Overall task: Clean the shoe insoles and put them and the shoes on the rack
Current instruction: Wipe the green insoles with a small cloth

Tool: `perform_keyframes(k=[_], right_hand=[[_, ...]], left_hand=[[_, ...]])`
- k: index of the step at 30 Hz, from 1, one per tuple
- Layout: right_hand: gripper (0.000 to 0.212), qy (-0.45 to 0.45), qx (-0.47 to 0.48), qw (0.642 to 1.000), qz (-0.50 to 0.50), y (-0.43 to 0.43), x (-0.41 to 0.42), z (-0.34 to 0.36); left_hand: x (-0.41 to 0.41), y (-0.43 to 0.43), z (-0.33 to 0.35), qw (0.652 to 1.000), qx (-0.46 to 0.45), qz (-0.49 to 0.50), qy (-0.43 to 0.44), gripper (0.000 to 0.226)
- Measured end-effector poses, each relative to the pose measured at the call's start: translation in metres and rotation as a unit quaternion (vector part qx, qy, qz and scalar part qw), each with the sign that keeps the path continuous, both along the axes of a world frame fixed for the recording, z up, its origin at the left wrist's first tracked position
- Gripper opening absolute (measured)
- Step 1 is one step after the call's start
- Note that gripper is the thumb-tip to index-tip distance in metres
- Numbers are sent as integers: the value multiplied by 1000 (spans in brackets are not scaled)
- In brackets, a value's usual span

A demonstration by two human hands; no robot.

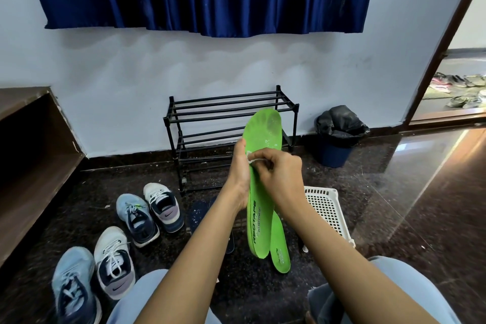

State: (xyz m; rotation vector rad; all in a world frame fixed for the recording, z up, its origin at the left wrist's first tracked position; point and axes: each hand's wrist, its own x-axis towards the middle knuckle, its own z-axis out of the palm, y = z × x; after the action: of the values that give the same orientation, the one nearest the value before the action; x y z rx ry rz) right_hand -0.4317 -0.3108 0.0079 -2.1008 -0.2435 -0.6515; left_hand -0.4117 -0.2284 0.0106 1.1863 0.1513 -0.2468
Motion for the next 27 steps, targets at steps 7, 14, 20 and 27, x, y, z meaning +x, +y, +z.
perform_keyframes(k=[7, 14, 20, 27], right_hand=[[19, -48, -46, 997, -31, -7, 10, 5], [21, -24, -56, 998, -27, -7, 3, -3], [20, -29, -99, 994, -44, -6, 15, 3], [20, -34, -92, 993, -61, -5, 11, 0]], left_hand=[[0, -7, -1, 1000, -11, 1, -20, 62], [6, -5, -1, 1000, -20, -2, -22, 66], [6, -9, 1, 999, -40, -8, -33, 62], [8, -6, 1, 998, -45, 6, -44, 62]])
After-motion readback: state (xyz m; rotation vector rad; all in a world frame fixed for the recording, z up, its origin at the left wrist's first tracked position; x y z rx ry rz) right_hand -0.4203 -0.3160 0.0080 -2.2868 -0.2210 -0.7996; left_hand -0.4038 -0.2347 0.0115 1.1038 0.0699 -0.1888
